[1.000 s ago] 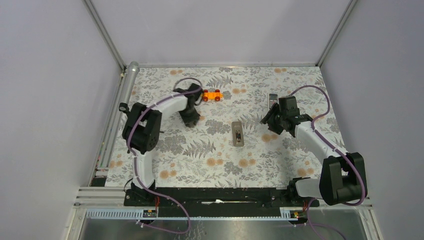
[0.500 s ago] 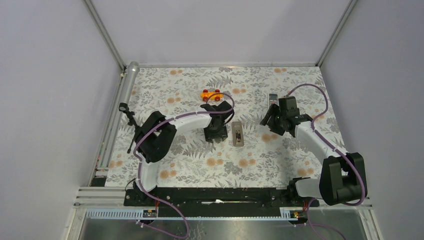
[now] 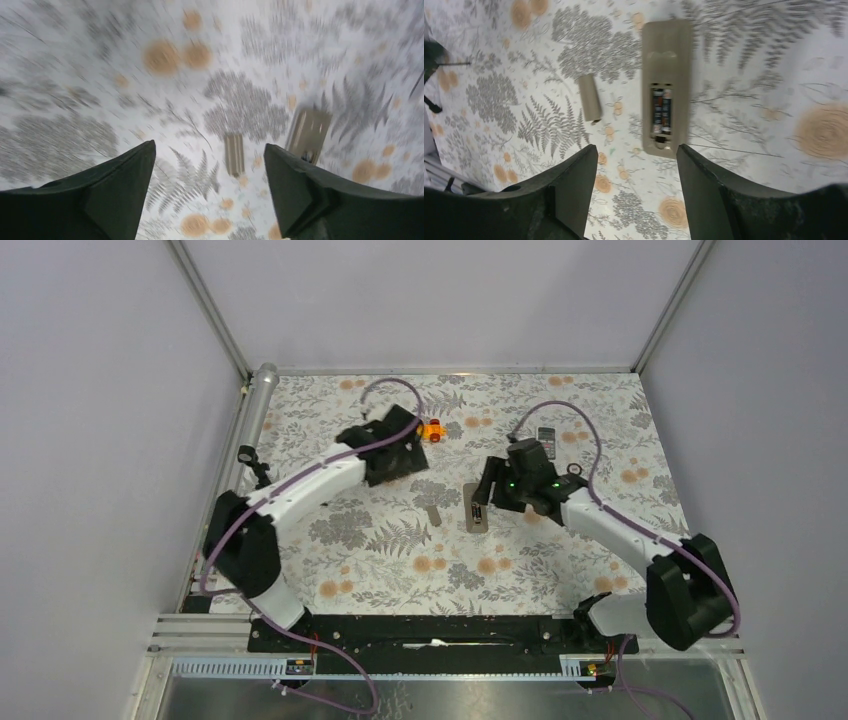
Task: Load the batteries into the remote control
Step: Move the battery cover to the center of the board, then pick up the battery cover at the center of the board.
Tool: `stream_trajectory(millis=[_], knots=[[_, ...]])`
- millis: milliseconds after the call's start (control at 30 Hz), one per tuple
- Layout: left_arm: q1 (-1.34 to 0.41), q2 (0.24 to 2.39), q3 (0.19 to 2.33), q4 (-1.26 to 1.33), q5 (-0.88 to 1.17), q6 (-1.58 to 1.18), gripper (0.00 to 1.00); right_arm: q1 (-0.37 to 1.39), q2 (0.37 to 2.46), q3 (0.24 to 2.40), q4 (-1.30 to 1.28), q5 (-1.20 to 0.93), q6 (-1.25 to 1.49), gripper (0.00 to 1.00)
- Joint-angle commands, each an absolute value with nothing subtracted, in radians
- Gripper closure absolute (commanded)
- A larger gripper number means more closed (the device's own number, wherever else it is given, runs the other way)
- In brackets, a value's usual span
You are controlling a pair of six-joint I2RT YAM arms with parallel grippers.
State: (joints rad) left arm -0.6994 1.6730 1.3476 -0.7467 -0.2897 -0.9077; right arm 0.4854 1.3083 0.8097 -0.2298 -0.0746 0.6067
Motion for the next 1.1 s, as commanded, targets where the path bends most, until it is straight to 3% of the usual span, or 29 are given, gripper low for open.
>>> stream_trajectory(millis=[0, 67, 267, 433, 733, 1067], knots=[[-0.577, 1.565, 1.341, -0.703, -0.414, -0.787, 0.08, 0.622, 1.41, 0.942, -0.192, -0.019, 0.574, 0.33], [-0.499, 1.543, 1.341, -0.675, -0.327, -0.751, 0.01, 0.683, 1.48, 1.01, -0.228, 0.074, 0.552, 0.33], [-0.396, 1.479, 1.383, -0.633, -0.286, -0.643, 0.01, 0.799, 1.713, 1.183, -0.292, 0.159, 0.56, 0.29], [-0.347, 1.448, 1.392, -0.598, -0.221, -0.639, 0.02, 0.857, 1.904, 1.395, -0.504, 0.186, 0.543, 0.27], [-0.32, 1.4, 1.332, -0.552, -0.214, -0.629, 0.03, 0.895, 2.039, 1.526, -0.686, 0.235, 0.544, 0.27], [-0.296, 1.393, 1.313, -0.544, -0.19, -0.629, 0.04, 0.892, 2.13, 1.637, -0.793, 0.181, 0.561, 0.48]])
